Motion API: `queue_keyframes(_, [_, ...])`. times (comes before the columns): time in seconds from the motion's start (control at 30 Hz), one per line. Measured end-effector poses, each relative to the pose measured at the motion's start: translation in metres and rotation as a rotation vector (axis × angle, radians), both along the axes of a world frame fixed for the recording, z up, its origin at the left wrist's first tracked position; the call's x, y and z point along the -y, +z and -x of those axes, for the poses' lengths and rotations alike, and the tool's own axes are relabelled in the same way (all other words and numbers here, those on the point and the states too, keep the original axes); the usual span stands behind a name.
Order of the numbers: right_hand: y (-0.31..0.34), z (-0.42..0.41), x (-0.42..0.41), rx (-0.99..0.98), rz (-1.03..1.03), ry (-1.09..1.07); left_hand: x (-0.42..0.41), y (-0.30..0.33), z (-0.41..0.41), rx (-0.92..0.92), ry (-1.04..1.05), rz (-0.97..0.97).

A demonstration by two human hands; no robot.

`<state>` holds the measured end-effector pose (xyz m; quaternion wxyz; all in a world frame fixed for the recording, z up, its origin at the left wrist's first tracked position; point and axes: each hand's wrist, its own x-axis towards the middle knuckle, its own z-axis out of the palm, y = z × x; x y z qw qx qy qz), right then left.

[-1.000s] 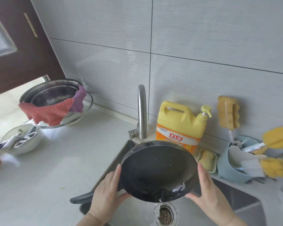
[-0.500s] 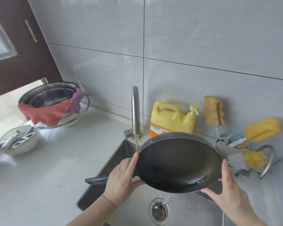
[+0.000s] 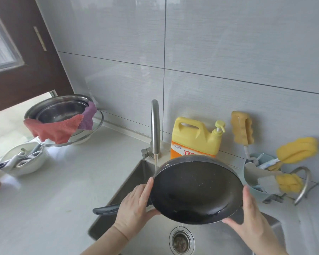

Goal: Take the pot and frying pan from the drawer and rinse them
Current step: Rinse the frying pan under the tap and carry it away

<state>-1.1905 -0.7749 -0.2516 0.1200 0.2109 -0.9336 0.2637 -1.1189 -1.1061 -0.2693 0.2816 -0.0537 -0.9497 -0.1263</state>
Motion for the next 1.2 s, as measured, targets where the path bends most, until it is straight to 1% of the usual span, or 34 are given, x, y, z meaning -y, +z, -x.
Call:
queue_keyframes(0.03, [-0.005, 0.000, 0.004, 0.002, -0.015, -0.006, 0.004, -0.005, -0.002, 0.024, -0.002, -0.014])
queue_keyframes(0.13, [-0.018, 0.001, 0.018, 0.131, -0.094, 0.025, 0.015, -0.015, -0.011, 0.065, 0.023, -0.073])
queue_keyframes(0.2, [-0.028, 0.002, 0.029, 0.154, -0.102, 0.096, 0.023, -0.018, -0.019, 0.124, 0.059, -0.125])
queue_keyframes(0.3, [-0.041, 0.006, 0.049, 0.150, -0.085, 0.216, 0.044, -0.020, -0.032, 0.159, 0.112, -0.152])
queue_keyframes(0.43, [-0.043, 0.013, 0.084, 0.153, -0.093, 0.311, 0.066, -0.022, -0.047, 0.205, 0.188, -0.205])
queue_keyframes(0.53, [-0.044, 0.017, 0.106, 0.101, -0.128, 0.353, 0.079, -0.024, -0.057, 0.223, 0.247, -0.177])
queue_keyframes(0.63, [-0.041, 0.017, 0.121, 0.086, -0.152, 0.378, 0.088, -0.025, -0.065, 0.275, 0.315, -0.159])
queue_keyframes(0.7, [-0.041, 0.015, 0.124, 0.080, -0.159, 0.386, 0.089, -0.027, -0.067, 0.273, 0.340, -0.159])
queue_keyframes(0.8, [-0.043, 0.015, 0.115, 0.079, -0.139, 0.376, 0.083, -0.027, -0.062, 0.252, 0.315, -0.161])
queue_keyframes(0.97, [-0.043, 0.018, 0.076, 0.062, -0.066, 0.293, 0.059, -0.025, -0.036, 0.284, 0.208, -0.126])
queue_keyframes(1.03, [-0.041, 0.019, 0.060, 0.084, -0.053, 0.237, 0.048, -0.025, -0.023, 0.243, 0.167, -0.091])
queue_keyframes(1.13, [-0.038, 0.019, 0.042, 0.167, -0.053, 0.103, 0.033, -0.023, -0.007, 0.194, 0.089, -0.055])
queue_keyframes(1.2, [-0.034, 0.019, 0.034, 0.150, -0.048, 0.051, 0.025, -0.021, 0.000, 0.186, 0.051, -0.061])
